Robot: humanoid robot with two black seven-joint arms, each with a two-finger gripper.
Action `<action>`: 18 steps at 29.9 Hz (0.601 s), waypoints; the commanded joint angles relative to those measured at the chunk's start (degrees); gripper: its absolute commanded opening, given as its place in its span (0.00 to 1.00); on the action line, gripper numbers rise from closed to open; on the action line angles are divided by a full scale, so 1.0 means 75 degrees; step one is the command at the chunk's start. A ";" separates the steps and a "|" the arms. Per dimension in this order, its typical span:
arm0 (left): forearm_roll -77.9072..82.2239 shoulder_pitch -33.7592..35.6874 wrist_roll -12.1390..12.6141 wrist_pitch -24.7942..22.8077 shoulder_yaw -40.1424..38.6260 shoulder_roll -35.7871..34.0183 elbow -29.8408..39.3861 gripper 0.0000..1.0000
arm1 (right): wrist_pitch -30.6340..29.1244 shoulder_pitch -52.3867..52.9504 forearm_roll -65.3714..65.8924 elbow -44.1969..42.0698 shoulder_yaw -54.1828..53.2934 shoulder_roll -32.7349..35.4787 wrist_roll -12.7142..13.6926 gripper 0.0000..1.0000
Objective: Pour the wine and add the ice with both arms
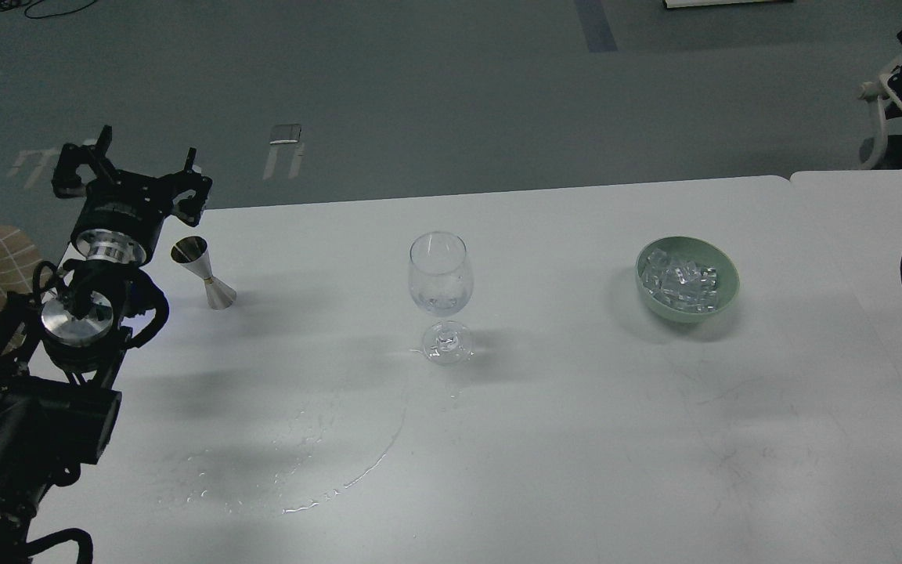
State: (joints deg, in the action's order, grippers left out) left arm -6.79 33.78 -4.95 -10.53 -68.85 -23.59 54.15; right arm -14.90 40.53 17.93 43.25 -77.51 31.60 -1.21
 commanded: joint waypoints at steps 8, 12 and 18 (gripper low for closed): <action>0.0741 0.0945 0.0413 -0.0119 0.1059 -0.0979 -0.0059 0.97 | -0.0029 0.0139 0.0619 0.0491 0.0163 0.0158 -0.0003 1.00; 0.0730 0.0910 0.0390 -0.0236 0.0954 -0.0944 -0.0036 0.98 | -0.0029 0.0454 0.1975 0.0491 0.0268 0.0415 0.0009 1.00; 0.0718 0.0875 0.0215 -0.0494 0.0918 -0.0874 0.0023 0.98 | -0.0041 0.1100 0.3561 0.0537 0.1134 0.0533 0.0009 1.00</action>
State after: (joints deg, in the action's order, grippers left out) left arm -1.36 40.56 -2.85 -13.89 -61.90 -30.47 54.09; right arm -15.14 46.99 40.63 47.03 -72.22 34.99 -1.18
